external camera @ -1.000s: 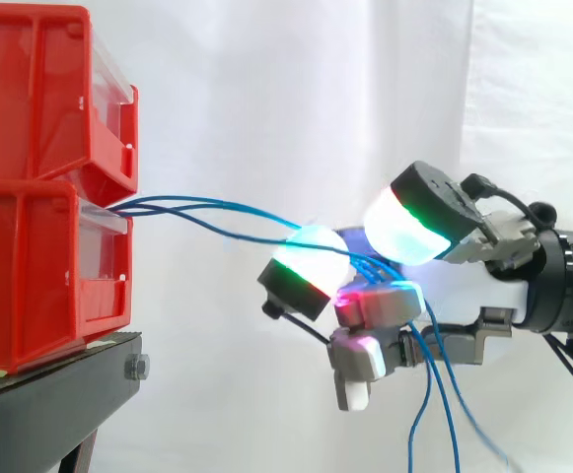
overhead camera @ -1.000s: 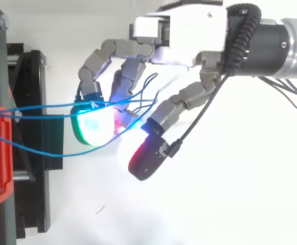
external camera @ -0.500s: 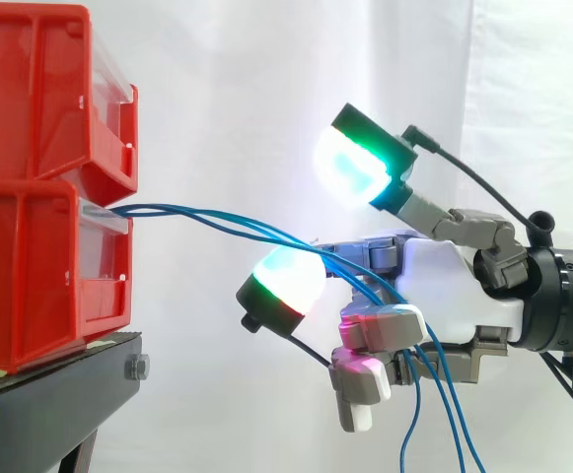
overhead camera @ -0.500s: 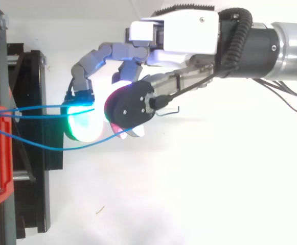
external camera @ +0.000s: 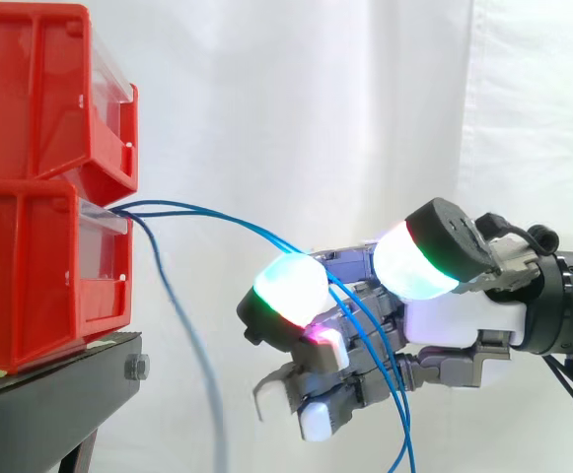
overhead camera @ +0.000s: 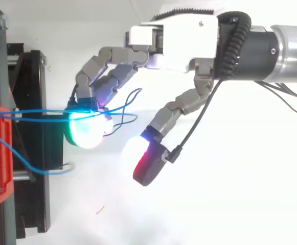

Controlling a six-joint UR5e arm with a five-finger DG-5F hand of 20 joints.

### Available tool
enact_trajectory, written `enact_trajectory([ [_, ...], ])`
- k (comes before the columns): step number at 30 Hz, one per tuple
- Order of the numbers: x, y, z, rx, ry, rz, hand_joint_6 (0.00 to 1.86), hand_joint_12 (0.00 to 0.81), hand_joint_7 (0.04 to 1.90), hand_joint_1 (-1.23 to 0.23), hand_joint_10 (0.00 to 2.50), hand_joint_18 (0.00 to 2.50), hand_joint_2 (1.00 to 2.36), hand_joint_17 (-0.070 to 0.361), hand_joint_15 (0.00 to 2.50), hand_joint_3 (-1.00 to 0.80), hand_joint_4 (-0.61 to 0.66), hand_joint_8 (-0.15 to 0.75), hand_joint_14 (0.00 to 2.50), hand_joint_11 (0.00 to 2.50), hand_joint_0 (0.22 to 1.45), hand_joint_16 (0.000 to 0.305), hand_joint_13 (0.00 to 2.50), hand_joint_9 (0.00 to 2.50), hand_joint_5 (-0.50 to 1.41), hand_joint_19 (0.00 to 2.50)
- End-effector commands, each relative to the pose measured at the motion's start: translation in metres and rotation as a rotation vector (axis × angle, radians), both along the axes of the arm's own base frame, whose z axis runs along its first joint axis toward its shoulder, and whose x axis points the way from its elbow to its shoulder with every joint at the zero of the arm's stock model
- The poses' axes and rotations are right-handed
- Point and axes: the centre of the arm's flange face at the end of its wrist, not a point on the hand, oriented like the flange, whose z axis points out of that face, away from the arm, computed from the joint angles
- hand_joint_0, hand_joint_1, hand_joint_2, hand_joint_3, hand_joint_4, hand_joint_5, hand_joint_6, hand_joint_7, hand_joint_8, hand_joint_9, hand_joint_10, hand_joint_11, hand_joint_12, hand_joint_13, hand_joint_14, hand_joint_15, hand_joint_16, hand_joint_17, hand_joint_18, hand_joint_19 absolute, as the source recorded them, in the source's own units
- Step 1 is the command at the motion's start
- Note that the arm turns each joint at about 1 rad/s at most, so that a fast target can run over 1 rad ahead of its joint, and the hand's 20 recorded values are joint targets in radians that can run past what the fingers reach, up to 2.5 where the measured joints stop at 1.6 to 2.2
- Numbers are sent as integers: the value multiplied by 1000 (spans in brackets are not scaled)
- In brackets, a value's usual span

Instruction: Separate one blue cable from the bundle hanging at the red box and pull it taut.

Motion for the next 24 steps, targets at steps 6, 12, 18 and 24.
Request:
enact_trajectory([
  [6, 0, 1, 0, -10, -1, 0, 769, 405, 914, -333, 14, 651, 1000, 119, 445, -500, 160, 359, 16, 1129, 482, 53, 703, 1020, -137, 579],
  [12, 1, 2, 0, -11, 1, -5, 742, 412, 954, -316, 8, 807, 1000, 113, 865, -500, 150, 345, 23, 1389, 506, 50, 1001, 1115, -146, 694],
  [18, 0, 3, -1, -15, 7, -7, 785, 423, 857, -405, 687, 946, 1000, 117, 1240, -500, 202, 372, 13, 1401, 459, 52, 1096, 934, -180, 984],
  [24, 0, 4, -1, -27, 5, -6, 793, 423, 821, -458, 2006, 1039, 1000, 118, 1303, -500, 229, 405, 481, 1097, 431, 52, 1080, 732, -183, 1234],
])
